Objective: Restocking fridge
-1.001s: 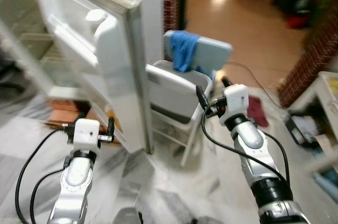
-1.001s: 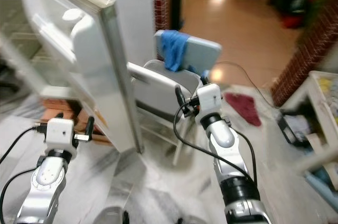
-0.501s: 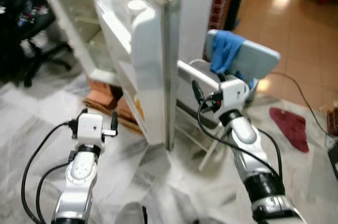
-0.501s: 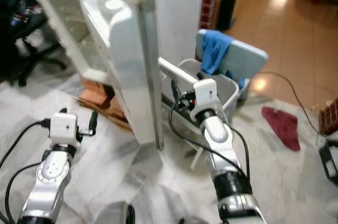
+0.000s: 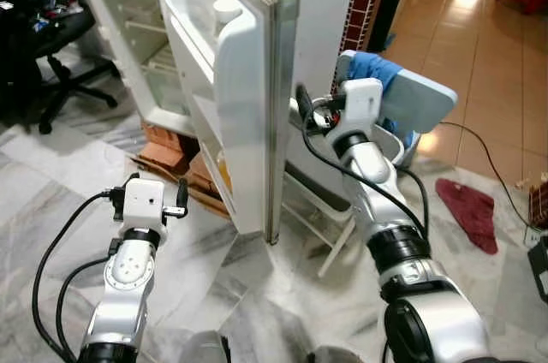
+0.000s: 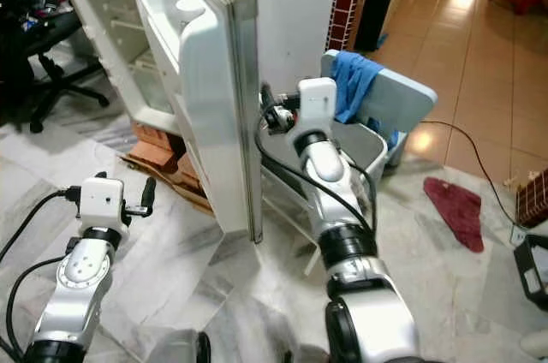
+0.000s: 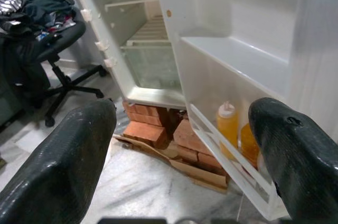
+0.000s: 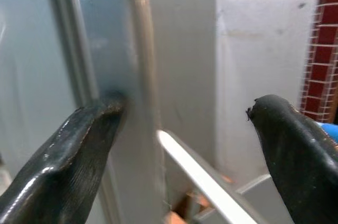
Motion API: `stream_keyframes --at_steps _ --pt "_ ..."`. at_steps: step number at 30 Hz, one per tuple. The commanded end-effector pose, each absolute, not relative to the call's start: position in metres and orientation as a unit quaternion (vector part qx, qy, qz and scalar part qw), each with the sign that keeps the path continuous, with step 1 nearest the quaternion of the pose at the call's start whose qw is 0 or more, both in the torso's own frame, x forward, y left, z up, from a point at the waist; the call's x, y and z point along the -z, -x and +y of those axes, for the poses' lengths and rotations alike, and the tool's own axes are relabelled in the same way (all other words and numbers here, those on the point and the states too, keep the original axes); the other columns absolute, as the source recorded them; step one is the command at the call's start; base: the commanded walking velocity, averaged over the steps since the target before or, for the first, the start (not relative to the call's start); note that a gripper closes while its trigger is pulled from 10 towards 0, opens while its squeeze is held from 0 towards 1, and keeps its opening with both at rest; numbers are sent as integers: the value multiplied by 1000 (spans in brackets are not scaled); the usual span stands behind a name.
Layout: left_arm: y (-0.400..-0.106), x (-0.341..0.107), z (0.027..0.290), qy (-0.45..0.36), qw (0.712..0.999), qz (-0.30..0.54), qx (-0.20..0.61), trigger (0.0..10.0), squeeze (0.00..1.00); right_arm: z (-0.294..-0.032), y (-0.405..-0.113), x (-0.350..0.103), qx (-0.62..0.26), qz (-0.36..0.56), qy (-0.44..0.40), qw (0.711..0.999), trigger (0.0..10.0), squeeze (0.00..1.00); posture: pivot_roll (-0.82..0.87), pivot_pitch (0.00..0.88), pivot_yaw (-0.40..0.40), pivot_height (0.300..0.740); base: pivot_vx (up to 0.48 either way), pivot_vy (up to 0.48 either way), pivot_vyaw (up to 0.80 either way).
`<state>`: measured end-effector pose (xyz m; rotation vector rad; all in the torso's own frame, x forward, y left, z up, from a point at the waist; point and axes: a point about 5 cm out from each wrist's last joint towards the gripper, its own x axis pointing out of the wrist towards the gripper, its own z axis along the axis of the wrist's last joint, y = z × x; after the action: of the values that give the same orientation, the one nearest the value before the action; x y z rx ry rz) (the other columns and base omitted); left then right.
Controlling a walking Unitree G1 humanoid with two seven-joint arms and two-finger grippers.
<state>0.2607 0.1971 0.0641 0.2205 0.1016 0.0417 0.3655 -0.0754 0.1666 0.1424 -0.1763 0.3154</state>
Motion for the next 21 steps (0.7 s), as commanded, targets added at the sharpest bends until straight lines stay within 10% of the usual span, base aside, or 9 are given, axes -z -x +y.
stream_keyframes --at_steps 1,3,9,11,14,21 --pt "-264 -65 196 -113 992 48 -16 10000 0 -56 -371 -182 -175 -91 -96 976 10000 0 40 1 -26 740 0 0 0" --pt "-266 -65 195 -113 992 46 -14 10000 0 -41 -372 -192 -201 -98 -118 968 10000 0 44 0 -30 740 0 0 0" --pt "-269 -67 193 -112 993 37 -9 10000 0 18 -332 -230 -465 -111 -294 828 10000 0 59 0 -49 740 0 0 0" --pt "-269 -67 194 -108 993 34 -10 10000 0 18 -294 -229 -601 -90 -309 732 10000 0 54 0 -52 740 0 0 0" --pt "-270 -67 194 -105 994 34 -9 10000 0 5 -287 -211 -616 -60 -295 728 10000 0 45 0 -49 740 0 0 0" --pt "-273 -66 193 -101 994 32 0 10000 0 -43 -309 -169 -506 -13 -239 829 10000 0 28 0 -33 740 0 0 0"
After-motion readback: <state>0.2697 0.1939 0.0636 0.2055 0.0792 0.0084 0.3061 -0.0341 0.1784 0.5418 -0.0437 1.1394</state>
